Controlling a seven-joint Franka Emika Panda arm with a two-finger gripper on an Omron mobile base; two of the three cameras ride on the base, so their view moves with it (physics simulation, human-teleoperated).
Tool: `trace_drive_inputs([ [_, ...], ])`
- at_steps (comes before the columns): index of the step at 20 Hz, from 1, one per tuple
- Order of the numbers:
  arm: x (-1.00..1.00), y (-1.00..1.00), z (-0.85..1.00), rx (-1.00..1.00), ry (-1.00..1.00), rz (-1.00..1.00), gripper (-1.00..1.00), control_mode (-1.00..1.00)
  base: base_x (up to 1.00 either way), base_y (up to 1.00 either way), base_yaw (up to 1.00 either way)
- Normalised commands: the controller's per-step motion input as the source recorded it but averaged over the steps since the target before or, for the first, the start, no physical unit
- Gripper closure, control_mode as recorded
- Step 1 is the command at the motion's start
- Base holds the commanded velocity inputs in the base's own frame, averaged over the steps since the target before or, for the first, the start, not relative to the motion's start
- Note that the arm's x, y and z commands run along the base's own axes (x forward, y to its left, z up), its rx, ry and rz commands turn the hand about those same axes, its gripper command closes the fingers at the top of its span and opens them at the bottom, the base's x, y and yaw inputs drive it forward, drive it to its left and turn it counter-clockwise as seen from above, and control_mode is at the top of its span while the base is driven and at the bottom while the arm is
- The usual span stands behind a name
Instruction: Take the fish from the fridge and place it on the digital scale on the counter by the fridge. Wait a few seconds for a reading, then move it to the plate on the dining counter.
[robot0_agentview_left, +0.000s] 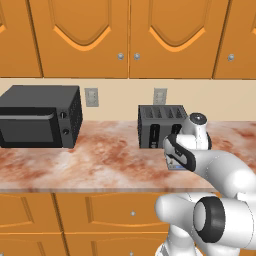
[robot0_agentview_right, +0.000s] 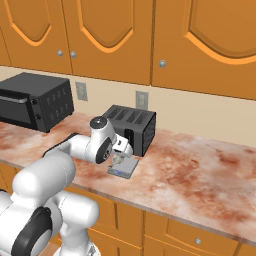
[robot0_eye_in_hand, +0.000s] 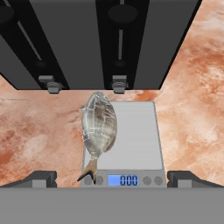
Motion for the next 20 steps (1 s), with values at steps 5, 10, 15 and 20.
trace_drive_inputs([
  [5, -0.01, 0.00, 0.00, 0.00, 0.01, 0.00, -1.00, -1.00, 0.00, 0.00, 0.00],
  [10, -0.14, 0.12, -0.17, 0.00, -0.01, 0.00, -1.00, -1.00, 0.00, 0.00, 0.00],
  [15, 0.05, 0.23, -0.27, -0.03, 0.00, 0.00, -1.00, -1.00, 0.00, 0.00, 0.00],
  [20, 0.26, 0.01, -0.19, -0.02, 0.00, -0.01, -1.00, -1.00, 0.00, 0.00, 0.00],
])
